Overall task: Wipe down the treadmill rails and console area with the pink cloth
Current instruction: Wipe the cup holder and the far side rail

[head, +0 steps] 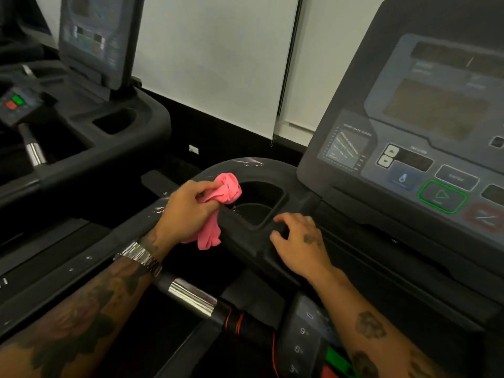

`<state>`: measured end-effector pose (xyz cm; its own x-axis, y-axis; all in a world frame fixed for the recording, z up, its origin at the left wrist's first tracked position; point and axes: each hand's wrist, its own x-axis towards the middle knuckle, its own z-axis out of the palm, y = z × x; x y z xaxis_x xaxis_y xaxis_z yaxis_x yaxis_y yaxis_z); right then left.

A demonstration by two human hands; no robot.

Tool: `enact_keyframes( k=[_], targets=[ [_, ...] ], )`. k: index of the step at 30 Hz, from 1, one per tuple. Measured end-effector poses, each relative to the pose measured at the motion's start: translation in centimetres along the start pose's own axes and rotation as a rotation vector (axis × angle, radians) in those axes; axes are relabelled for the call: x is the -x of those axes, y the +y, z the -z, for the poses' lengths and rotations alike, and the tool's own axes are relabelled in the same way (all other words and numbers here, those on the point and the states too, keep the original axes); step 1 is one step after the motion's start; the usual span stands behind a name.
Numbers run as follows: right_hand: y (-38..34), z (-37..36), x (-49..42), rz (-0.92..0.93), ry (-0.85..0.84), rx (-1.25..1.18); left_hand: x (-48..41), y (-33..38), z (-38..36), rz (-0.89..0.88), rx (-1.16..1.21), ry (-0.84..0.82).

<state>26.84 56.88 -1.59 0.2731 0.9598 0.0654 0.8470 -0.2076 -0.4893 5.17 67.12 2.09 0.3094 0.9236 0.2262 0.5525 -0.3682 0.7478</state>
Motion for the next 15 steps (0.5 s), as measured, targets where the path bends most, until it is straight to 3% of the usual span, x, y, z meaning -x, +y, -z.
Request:
enact_keyframes(
  k=[5, 10, 15],
  targets=[
    [0.0, -2.4, -0.9, 0.034, 0.088, 0.241, -6.6, -2.0, -1.0, -0.177, -0.189, -0.267],
    [0.9, -2.4, -1.5, 0.030, 0.011, 0.304, -12.1, -2.0, -2.4, -0.367, -0.310, -0.455],
    [0.7, -2.0, -1.4, 0.008, -0.013, 0.273, -14.0, -0.7, -5.8, -0.621, -0.716, -0.629]
  ],
)
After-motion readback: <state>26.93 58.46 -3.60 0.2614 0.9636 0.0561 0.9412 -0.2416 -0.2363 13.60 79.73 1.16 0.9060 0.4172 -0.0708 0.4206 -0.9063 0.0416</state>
